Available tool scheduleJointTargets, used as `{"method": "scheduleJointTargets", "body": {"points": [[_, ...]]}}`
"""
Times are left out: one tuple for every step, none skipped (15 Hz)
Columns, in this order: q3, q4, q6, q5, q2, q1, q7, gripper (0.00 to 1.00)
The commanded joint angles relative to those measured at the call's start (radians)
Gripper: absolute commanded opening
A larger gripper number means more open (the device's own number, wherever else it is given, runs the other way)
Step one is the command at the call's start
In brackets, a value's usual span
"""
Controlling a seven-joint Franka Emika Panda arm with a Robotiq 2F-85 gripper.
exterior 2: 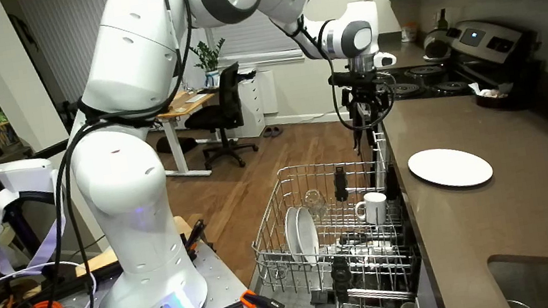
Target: Move the white cup towards you
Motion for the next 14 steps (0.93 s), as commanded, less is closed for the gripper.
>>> {"method": "scheduleJointTargets", "body": {"points": [[-0.017, 0.199, -0.074, -0.003, 0.162, -0.003, 0.034, 1.0], [-0.004, 0.232, -0.091, 0.015, 0.185, -0.013, 0.009, 1.0], [0.012, 0.233, -0.069, 0.029, 0.176, -0.031, -0.043, 1.0], [-0.008, 0.157, -0.039, 0.004, 0.145, -0.009, 0.003, 1.0], [-0.004, 0.184, -0.039, 0.006, 0.163, -0.013, -0.002, 1.0], [-0.002, 0.2, -0.04, 0.007, 0.171, -0.015, -0.003, 1.0], [-0.002, 0.207, -0.041, 0.007, 0.173, -0.015, -0.004, 1.0], [-0.002, 0.212, -0.043, 0.007, 0.173, -0.015, -0.004, 1.0], [-0.016, 0.202, -0.009, 0.003, 0.177, -0.005, 0.041, 1.0], [-0.007, 0.21, 0.01, 0.018, 0.203, -0.008, 0.047, 1.0], [-0.011, 0.222, 0.011, 0.014, 0.225, -0.001, 0.067, 1.0], [-0.007, 0.237, 0.015, 0.018, 0.255, 0.003, 0.077, 1.0], [-0.001, 0.245, 0.017, 0.025, 0.276, 0.007, 0.087, 1.0], [0.0, 0.246, 0.012, 0.026, 0.289, 0.016, 0.107, 1.0]]}}
